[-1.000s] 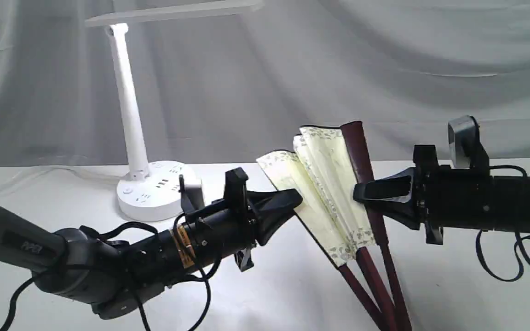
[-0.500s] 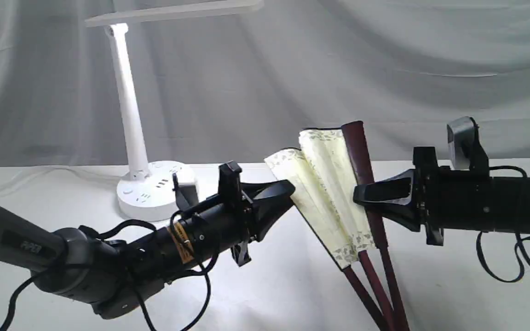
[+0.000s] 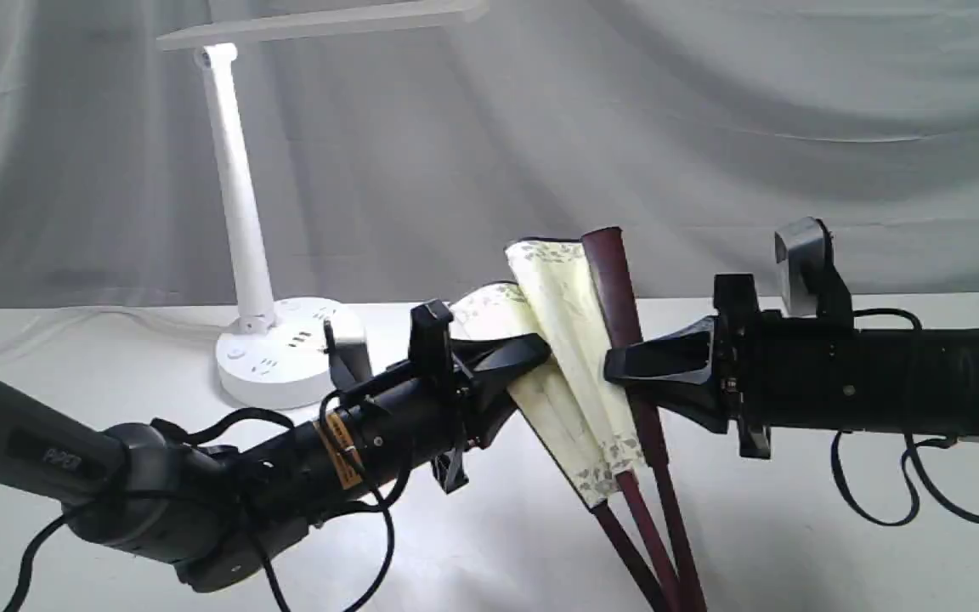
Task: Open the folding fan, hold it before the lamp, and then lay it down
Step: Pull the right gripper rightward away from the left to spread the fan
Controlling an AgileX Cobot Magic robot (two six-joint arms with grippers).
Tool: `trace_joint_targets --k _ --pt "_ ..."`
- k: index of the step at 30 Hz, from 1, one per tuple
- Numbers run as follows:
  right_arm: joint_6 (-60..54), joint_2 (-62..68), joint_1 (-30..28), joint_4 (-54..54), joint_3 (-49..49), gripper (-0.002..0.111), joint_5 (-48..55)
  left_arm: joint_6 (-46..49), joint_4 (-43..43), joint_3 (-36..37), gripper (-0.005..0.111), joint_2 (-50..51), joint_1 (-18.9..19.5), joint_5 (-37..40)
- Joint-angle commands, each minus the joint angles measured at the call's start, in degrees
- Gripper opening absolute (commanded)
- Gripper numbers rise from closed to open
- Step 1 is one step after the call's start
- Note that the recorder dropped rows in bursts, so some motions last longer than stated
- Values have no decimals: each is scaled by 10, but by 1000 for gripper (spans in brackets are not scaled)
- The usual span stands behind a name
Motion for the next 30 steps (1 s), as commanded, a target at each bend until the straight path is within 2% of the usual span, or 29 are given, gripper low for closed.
trace_joint_targets --k 1,8,9,12,17,30 --pt "-2 -2 -1 8 1 0 8 5 7 -2 21 -1 -3 -4" --pt "-2 -2 -2 5 1 0 8 5 16 -2 20 -1 -3 -4" --pt "-2 -2 -2 5 1 0 8 5 16 -2 17 -1 -3 -4" --pt "-3 -2 -2 5 1 0 8 1 16 -2 -1 -1 -3 -4" --pt "-13 -2 -11 14 1 0 8 -3 6 -2 0 -1 -3 -4" --pt "-33 -2 -114 22 1 0 8 -12 -117 2 0 -3 -13 -4"
